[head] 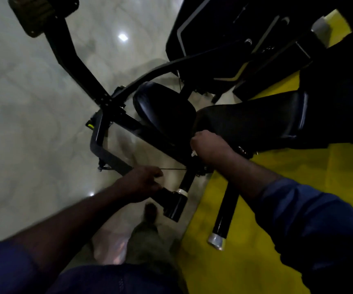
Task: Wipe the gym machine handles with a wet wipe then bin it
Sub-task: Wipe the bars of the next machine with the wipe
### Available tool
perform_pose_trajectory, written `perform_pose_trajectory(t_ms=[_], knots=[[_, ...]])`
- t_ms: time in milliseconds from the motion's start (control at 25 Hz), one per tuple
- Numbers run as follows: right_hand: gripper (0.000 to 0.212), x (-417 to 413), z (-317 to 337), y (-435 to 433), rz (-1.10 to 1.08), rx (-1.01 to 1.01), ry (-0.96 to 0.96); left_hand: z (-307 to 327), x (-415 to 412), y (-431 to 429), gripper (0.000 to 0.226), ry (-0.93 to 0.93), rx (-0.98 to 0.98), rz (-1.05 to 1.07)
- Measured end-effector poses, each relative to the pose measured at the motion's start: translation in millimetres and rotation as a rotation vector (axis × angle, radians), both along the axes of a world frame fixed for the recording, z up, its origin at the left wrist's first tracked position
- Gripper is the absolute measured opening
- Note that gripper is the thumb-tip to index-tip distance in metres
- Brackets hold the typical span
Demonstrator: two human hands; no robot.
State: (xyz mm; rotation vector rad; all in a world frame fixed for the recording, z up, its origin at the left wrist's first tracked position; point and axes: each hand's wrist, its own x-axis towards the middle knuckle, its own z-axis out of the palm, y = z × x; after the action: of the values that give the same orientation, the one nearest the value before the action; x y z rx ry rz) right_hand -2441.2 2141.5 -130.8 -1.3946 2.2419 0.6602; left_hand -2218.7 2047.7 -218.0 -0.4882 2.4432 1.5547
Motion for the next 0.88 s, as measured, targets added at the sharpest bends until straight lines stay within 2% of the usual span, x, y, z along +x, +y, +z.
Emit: perform_pose_trajectory(t_ms=[120, 280, 360, 440, 560, 680, 760, 880], knots=[[0.019, 26.0, -11.5, 8.8, -0.283, -0.041, 0.023, -11.7, 3.7, -17.5, 0.042, 0.024, 0.105, 0.065], [0.020, 82.1, -26.1, 32.0, -0.572, -0.124, -0.029, -17.8, 14.8, -1.8, 0.050, 0.076, 0.142, -0.089], [0.023, 137.0, -28.4, 46.5, -0.580, -0.121, -0.011, -19.2, 20.9, 7.0, 0.050, 0.061, 0.116, -0.157], [0.025, 153.3, -33.2, 53.3, -0.568, -0.175, 0.055, -24.0, 20.8, 3.8, 0.054, 0.067, 0.105, -0.217], [0.018, 92.5, -44.9, 33.6, -0.589, -0.316, 0.184, -32.4, 18.3, -1.6, 0.057, 0.067, 0.093, -0.299], [0.022, 41.2, -54.0, 9.2, -0.698, -0.340, 0.276, -37.7, 11.5, -0.3, 0.057, 0.071, 0.054, -0.330], [0.026, 65.3, -63.5, 17.0, -0.747, -0.461, 0.260, -38.8, 6.6, -0.1, 0.054, 0.050, 0.043, -0.333], [0.034, 150.9, -76.7, 56.7, -0.898, -0.642, 0.197, -32.4, 1.5, -6.3, 0.052, 0.023, 0.024, -0.376]])
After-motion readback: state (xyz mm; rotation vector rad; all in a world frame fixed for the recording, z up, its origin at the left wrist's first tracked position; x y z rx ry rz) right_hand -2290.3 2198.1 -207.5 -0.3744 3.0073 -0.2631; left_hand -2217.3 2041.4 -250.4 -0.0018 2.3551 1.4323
